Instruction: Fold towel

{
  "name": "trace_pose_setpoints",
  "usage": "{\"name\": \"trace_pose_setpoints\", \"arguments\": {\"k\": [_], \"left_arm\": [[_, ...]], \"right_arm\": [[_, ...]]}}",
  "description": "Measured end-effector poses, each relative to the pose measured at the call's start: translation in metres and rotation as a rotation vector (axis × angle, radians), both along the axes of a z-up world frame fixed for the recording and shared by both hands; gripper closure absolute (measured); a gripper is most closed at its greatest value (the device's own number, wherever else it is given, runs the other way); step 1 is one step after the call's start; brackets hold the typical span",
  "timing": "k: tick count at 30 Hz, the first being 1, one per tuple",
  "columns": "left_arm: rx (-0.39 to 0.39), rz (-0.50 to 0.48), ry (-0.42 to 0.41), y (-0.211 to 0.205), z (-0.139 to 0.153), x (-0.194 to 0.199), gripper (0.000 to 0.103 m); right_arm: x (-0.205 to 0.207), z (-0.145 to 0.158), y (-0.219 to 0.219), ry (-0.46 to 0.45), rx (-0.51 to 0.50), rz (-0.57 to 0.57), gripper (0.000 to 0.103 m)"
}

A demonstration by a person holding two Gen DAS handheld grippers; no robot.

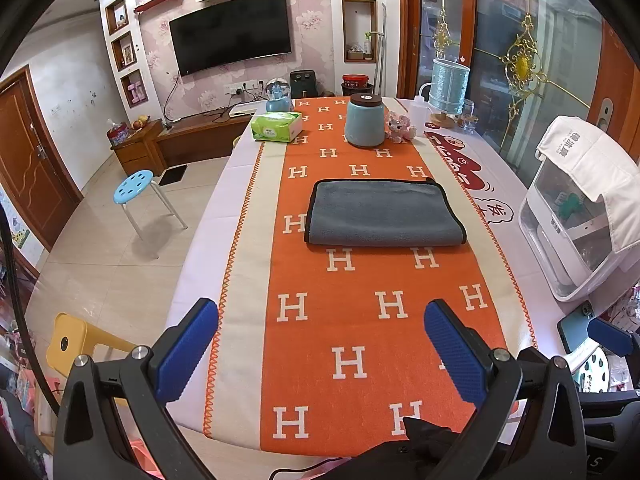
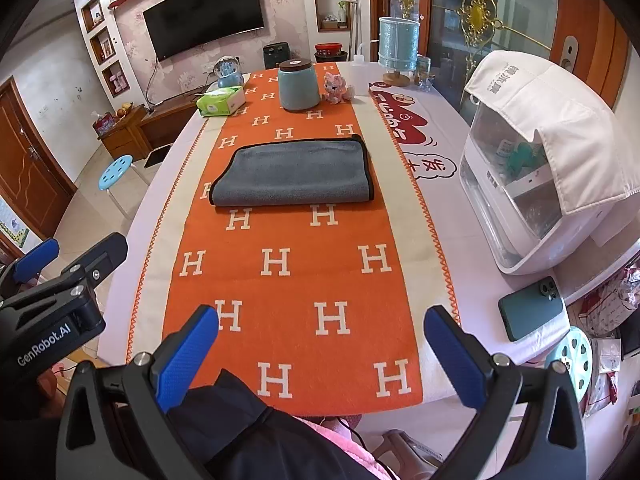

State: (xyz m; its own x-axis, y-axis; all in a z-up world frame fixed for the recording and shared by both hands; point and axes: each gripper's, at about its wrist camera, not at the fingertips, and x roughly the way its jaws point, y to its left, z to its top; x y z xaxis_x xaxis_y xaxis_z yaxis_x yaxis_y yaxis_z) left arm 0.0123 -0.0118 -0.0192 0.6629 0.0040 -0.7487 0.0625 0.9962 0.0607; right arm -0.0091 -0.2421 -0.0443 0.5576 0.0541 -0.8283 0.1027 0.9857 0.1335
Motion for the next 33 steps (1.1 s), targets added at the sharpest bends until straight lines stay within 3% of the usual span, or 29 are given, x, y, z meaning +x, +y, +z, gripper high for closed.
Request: {"name": "trace_pose_setpoints", "arguments": {"k": [33], "left_arm": [[-0.004,-0.001,0.001,0.0027,-0.0011,0.0002,0.001]], "right_arm": [[-0.0003,0.0010,0.0019,0.008,-0.004,0.001,0.000]]}}
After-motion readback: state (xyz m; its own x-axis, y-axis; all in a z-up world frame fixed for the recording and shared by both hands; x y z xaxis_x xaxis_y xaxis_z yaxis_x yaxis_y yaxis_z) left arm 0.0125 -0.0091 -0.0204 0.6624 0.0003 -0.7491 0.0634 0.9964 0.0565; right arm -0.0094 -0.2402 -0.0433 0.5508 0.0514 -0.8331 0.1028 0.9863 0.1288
